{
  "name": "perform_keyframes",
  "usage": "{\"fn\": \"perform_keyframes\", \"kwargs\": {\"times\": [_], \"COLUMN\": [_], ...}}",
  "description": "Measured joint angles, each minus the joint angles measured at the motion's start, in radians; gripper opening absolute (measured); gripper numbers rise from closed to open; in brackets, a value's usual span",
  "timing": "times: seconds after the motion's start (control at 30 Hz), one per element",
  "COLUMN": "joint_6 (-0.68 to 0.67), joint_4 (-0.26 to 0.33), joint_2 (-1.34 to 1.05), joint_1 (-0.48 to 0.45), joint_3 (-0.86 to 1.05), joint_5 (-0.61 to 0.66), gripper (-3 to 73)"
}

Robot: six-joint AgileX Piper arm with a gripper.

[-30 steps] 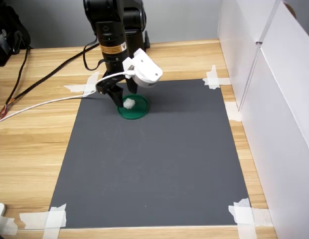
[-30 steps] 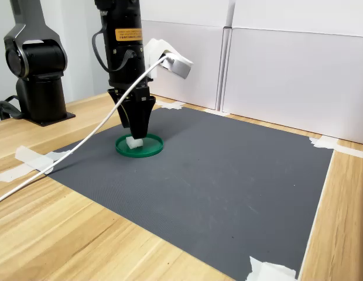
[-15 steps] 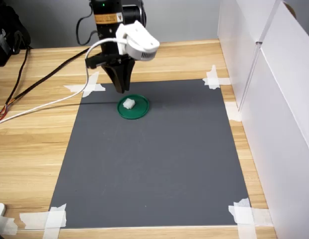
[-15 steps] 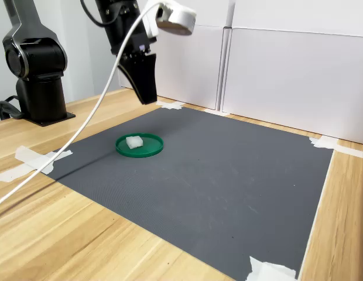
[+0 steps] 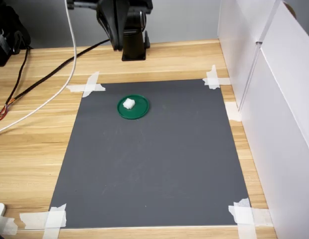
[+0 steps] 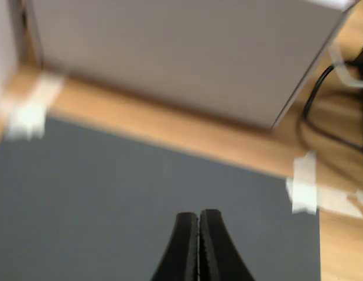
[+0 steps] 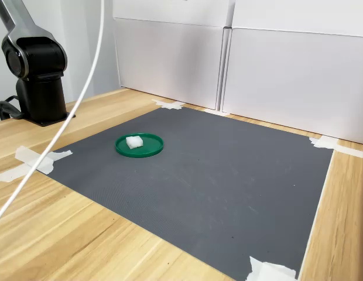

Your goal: Grasp a white terminal and put it in the green lid.

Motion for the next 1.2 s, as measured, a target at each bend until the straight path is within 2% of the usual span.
{"fn": "perform_keyframes", "kwargs": {"times": [0.13, 0.23, 0.53, 1.2], "joint_6": [0.068, 0.079, 0.085, 0.086], "joint_4": [0.013, 0.014, 0.016, 0.017], "joint_2": [-0.108, -0.212, -0.490, -0.832], "joint_1": [0.000, 0.000, 0.000, 0.000], "joint_3": [0.117, 0.218, 0.339, 0.619], "joint_5": [-0.125, -0.159, -0.150, -0.150], "gripper": [-2.0, -2.0, -2.0, -2.0]}}
